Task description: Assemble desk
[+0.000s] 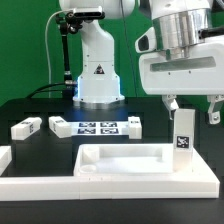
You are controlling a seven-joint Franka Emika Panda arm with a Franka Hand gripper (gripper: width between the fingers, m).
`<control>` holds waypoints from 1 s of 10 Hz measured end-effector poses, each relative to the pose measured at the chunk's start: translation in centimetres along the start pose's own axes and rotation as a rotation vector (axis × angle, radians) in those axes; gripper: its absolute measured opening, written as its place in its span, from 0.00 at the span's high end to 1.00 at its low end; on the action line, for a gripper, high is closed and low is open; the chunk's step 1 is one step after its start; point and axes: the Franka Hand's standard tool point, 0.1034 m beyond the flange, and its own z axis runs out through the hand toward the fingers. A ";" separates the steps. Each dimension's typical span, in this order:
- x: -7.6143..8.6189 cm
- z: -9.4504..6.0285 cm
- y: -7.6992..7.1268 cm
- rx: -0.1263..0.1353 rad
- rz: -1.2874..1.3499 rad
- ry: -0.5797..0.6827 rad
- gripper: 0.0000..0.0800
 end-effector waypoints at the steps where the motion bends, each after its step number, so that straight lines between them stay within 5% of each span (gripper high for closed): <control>1: 0.5 0.0 0.3 -0.057 -0.249 0.019 0.19; 2: 0.9 0.4 0.3 -0.084 -0.479 0.030 0.19; 4: 0.6 0.7 0.4 -0.081 -0.451 0.031 0.19; 6: 0.6 0.8 0.4 -0.080 -0.392 0.032 0.53; 7: 0.5 0.8 0.4 -0.078 -0.320 0.034 0.53; 8: 0.5 0.8 0.5 -0.077 -0.238 0.036 0.64; 10: 0.5 0.9 0.5 -0.074 -0.074 0.044 0.64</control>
Offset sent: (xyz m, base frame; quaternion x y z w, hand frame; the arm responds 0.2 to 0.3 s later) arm 0.0000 0.0000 0.0000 0.0000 0.0000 0.0650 0.9979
